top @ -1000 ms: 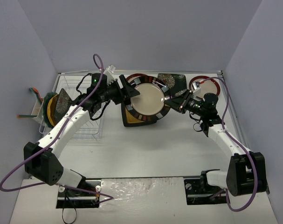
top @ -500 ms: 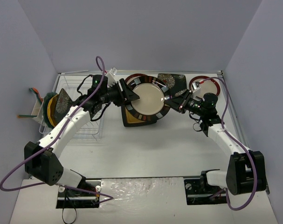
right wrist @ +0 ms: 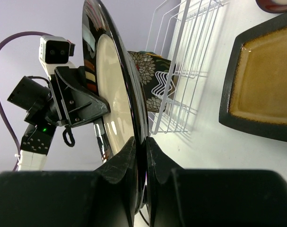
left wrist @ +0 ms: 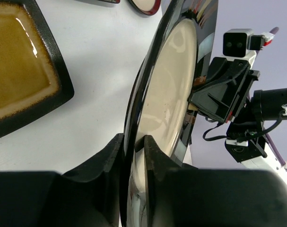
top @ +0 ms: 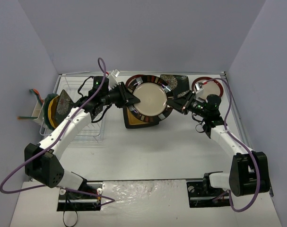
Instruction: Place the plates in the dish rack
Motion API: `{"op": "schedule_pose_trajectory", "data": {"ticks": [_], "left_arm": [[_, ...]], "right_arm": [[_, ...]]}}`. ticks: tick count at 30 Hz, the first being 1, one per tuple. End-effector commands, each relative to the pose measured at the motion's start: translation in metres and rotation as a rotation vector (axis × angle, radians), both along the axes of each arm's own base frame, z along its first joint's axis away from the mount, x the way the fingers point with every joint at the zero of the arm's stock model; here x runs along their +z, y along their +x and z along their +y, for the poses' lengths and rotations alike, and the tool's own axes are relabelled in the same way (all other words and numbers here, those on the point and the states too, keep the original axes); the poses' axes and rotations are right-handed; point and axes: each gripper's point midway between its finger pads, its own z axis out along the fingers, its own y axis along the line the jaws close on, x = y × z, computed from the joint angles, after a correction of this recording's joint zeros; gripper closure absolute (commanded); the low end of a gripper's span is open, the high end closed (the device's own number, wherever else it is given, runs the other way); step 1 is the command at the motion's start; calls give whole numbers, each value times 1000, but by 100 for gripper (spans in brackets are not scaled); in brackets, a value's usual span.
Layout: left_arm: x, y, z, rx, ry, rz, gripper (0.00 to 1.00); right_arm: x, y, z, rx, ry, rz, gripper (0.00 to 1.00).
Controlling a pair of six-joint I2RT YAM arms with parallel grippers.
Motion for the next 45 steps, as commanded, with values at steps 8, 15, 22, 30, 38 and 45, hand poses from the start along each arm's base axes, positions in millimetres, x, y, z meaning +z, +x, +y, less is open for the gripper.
{"op": "schedule_pose_trajectory", "data": {"ticks": [8, 15, 22, 30, 38, 45], "left_arm": [[51, -2, 14, -1, -12, -188, 100], [68, -3, 57, 62, 94, -258, 100], [90, -7, 160, 246, 443, -365, 100], [108, -11, 278, 476, 1051, -429, 100], [86, 19, 339, 480, 1329, -353, 100], [60, 36, 365, 489, 1365, -280, 100]], "right_arm": [[20, 0, -2, 19, -165, -197, 45], [1, 10, -16, -38, -328, -161, 1], [-1, 9, -20, -51, -367, -167, 0], [-8, 10, -19, -43, -377, -155, 0], [-10, 10, -16, -27, -376, -151, 0], [-14, 8, -16, -21, -379, -149, 0]]}}
